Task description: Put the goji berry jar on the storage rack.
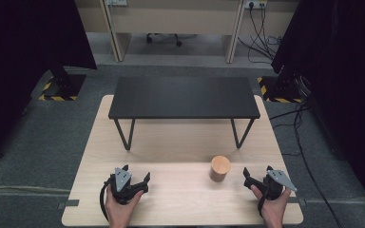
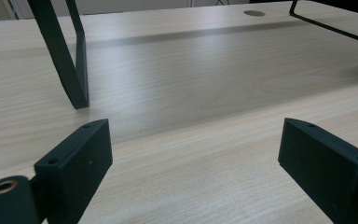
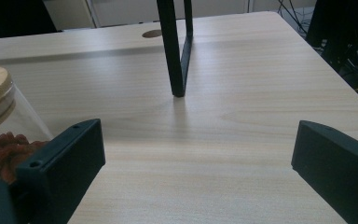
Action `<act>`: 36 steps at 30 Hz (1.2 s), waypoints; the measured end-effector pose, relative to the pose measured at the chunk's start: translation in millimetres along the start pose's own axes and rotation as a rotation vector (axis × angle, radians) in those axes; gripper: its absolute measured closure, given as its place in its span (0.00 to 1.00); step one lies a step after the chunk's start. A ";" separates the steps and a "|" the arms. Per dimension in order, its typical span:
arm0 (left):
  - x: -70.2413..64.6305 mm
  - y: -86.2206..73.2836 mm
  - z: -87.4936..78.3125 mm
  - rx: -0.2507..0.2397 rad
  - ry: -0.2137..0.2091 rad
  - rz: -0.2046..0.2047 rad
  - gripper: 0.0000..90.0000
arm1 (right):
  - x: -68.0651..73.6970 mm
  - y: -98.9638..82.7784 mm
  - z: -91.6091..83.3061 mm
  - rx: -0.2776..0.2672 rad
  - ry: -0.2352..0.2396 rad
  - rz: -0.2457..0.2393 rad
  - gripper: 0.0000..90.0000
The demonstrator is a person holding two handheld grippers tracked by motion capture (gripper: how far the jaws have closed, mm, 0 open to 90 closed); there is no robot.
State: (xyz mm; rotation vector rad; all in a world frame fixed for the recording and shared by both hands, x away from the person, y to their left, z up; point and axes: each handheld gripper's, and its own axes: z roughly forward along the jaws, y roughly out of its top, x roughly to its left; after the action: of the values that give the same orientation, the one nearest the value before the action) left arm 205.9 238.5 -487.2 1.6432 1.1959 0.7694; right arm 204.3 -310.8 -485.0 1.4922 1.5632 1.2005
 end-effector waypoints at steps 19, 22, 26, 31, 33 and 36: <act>1.0 -0.4 0.3 -0.005 -0.002 -0.005 0.10 | -18.7 -7.2 -9.2 -0.018 0.257 -0.185 0.01; 0.4 -0.3 0.6 -0.005 0.000 0.000 0.10 | -17.9 -5.7 -8.1 -0.011 0.291 -0.220 0.01; -0.1 -0.4 0.5 -0.005 0.001 0.003 0.10 | -14.2 -3.1 -4.9 0.000 0.323 -0.262 0.01; -0.2 -0.4 0.5 -0.005 0.001 0.005 0.10 | -12.8 -1.9 -2.2 0.004 0.346 -0.270 0.02; 0.0 -0.2 0.6 -0.004 0.000 0.004 0.10 | -13.5 -1.6 -1.5 0.005 0.359 -0.272 0.02; 0.0 -0.1 0.7 -0.004 0.000 0.005 0.10 | -14.9 -1.6 0.0 0.002 0.378 -0.274 0.02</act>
State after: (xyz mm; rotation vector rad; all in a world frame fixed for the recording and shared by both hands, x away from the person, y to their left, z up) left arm 206.4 238.3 -487.6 1.6436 1.1904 0.7739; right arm 205.7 -325.3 -488.4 1.0455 1.9418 1.3693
